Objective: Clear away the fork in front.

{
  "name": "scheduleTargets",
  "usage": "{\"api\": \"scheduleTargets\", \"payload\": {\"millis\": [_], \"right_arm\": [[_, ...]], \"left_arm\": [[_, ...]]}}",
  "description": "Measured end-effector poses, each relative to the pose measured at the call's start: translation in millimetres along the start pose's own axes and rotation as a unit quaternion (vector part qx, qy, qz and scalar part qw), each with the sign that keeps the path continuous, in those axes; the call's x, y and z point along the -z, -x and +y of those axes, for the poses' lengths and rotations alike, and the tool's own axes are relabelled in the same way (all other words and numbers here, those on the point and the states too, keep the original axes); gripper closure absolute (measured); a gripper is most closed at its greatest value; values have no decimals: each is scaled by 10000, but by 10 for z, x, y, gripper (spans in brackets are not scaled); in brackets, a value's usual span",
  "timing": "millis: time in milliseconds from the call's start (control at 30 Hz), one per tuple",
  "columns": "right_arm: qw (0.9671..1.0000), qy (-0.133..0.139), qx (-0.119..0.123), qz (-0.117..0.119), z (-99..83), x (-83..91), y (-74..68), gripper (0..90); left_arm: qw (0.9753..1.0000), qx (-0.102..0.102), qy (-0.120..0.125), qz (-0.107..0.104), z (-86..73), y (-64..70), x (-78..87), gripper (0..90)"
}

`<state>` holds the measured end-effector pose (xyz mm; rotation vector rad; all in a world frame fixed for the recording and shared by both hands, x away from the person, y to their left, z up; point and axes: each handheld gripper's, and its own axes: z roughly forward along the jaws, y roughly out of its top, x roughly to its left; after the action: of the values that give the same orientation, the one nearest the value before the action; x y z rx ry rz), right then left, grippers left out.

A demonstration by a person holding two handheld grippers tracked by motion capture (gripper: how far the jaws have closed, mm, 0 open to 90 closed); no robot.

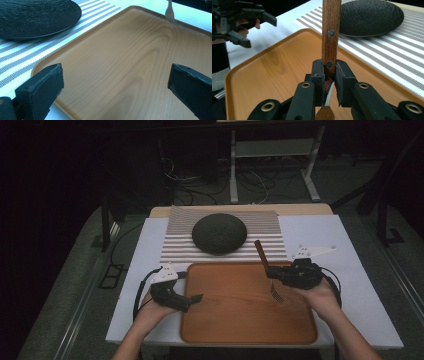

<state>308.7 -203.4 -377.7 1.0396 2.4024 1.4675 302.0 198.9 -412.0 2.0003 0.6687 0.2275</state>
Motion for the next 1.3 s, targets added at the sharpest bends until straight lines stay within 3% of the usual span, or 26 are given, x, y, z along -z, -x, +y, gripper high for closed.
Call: {"api": "scheduleTargets", "payload": {"millis": [333, 700, 1067, 1300], "right_arm": [[10000, -41, -39, 22, -62, -53, 34, 772], [10000, -10, -61, 25, -72, -49, 44, 772], [10000, 66, 17, 70, -61, -50, -5, 772], [9997, 125, 124, 159, -42, -84, -85, 772]], "left_arm": [[9996, -31, 250, -142, 320, 1, -105, 0], [9982, -135, 441, -384, 651, 66, -369, 1], [9968, -183, 494, -604, 886, 225, -604, 114], [9949, -91, 601, -807, 983, 302, -706, 209]]}}
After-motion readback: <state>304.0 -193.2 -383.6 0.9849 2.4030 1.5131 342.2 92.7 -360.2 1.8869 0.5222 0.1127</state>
